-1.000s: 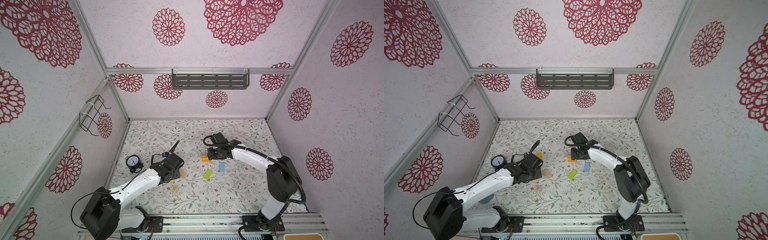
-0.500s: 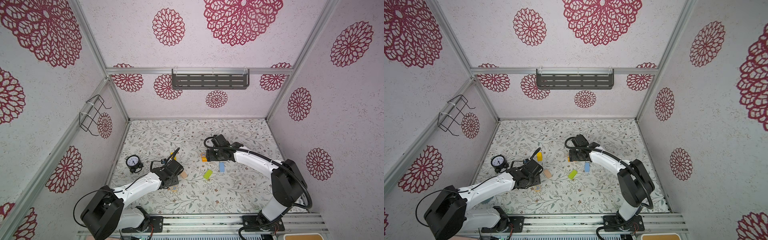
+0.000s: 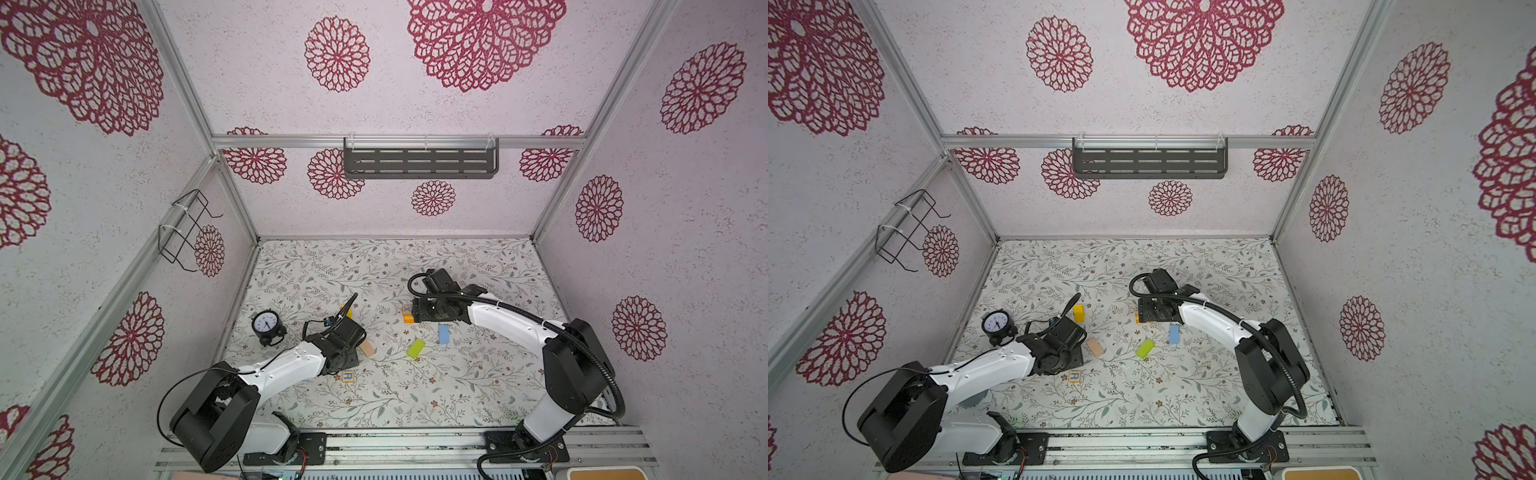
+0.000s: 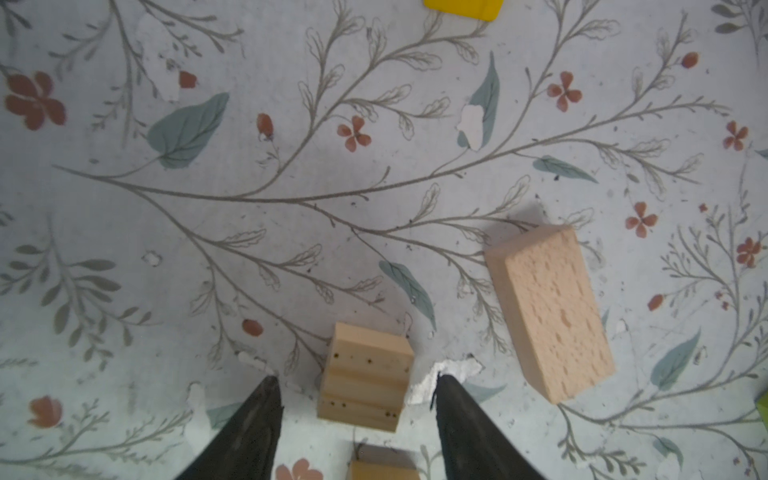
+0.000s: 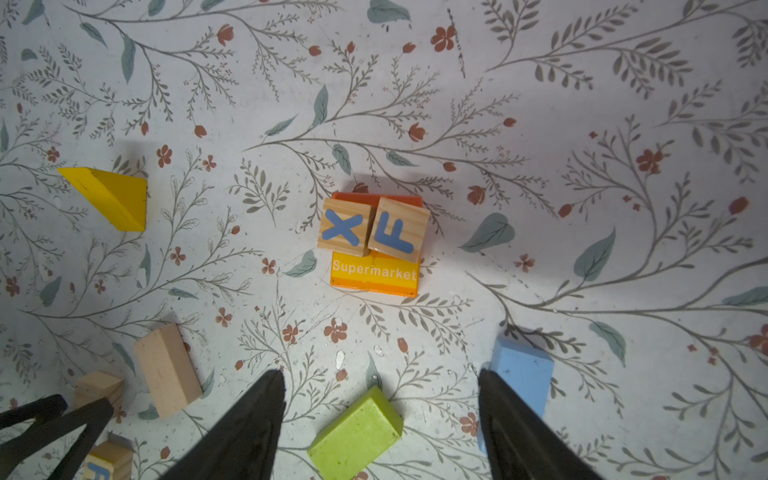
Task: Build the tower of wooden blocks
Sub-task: 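Grasp the plain wooden block with the left gripper while the right gripper withdraws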
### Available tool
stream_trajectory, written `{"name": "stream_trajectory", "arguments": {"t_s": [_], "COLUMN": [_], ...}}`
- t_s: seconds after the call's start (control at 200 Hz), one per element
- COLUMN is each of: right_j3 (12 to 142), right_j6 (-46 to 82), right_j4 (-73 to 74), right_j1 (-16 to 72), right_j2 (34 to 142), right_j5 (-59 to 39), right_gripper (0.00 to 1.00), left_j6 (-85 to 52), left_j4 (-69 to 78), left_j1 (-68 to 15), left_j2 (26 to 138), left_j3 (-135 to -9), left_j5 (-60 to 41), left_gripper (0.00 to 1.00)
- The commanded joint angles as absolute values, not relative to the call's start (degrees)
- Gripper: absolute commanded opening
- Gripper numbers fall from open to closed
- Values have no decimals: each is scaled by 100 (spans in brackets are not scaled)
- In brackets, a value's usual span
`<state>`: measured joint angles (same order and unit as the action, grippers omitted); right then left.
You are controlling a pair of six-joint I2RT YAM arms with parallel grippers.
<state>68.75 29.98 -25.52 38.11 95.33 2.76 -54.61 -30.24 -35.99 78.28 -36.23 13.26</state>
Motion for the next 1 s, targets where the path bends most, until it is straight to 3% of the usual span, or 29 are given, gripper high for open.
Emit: {"name": "stream_trajectory", "arguments": {"t_s": [0.0,0.545,0.816,0.996], "right_j3": [6910,6952,7005,7033], "right_j6": [2970,2918,2896,2843], "right_j4": [-2566,-2601,-2644,-2672], "right_j1": [3832,3832,3831,3802], "right_j2": [9312,9367,9351,9284], "right_j5": [347,373,387,414], "right_gripper": [73,66,70,72], "left_j6": [-5332,-5186,-5120,-5098], "left_j4": [-2839,-2619,-2866,-3213], "left_j1": [-3463,-3360,-3358,-3354], "left_j2": [7839,8165,8012,7708], "left_j3": [-3568,-3601,-3734,-3942], "left_j5": [1234,1101,1170,1190], "left_gripper": [61,48,33,32]}}
